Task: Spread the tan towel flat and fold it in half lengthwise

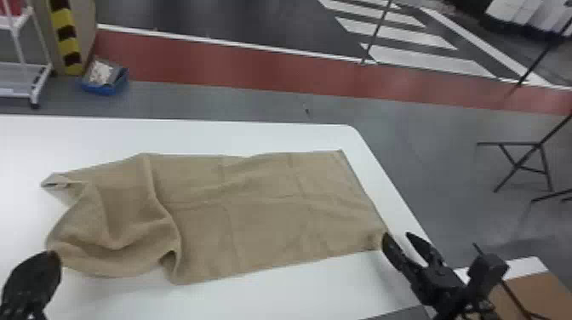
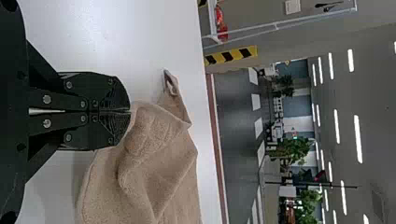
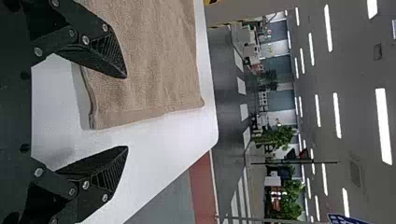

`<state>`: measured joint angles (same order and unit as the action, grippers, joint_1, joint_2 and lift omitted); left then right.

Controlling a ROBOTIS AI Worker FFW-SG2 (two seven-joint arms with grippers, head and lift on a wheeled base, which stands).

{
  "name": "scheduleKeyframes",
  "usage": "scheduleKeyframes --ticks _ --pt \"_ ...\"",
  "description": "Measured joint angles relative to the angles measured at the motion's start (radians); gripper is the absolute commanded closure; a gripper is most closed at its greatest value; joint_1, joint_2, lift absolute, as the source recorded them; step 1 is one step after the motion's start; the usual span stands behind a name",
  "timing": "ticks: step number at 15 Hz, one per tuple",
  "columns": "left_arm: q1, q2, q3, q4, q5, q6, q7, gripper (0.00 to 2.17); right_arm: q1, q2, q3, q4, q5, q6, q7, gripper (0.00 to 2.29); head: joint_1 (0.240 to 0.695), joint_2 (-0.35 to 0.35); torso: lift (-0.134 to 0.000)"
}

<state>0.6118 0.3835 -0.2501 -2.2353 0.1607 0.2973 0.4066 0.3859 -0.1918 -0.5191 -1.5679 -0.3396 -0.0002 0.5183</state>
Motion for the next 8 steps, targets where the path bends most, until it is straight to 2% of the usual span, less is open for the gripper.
scheduleKeyframes --ticks 7,8 --pt "-0.010 0.001 0.000 0.014 -0.011 0.006 0.003 1.41 -0.030 -0.006 0.009 0.015 0.040 0.055 0.000 0.51 0.695 -0.350 -0.128" --pt "-0.010 0.001 0.000 0.017 -0.015 0.006 0.003 1.41 -0.034 -0.007 0.010 0.015 0.040 0.063 0.000 0.67 0.695 -0.350 -0.128"
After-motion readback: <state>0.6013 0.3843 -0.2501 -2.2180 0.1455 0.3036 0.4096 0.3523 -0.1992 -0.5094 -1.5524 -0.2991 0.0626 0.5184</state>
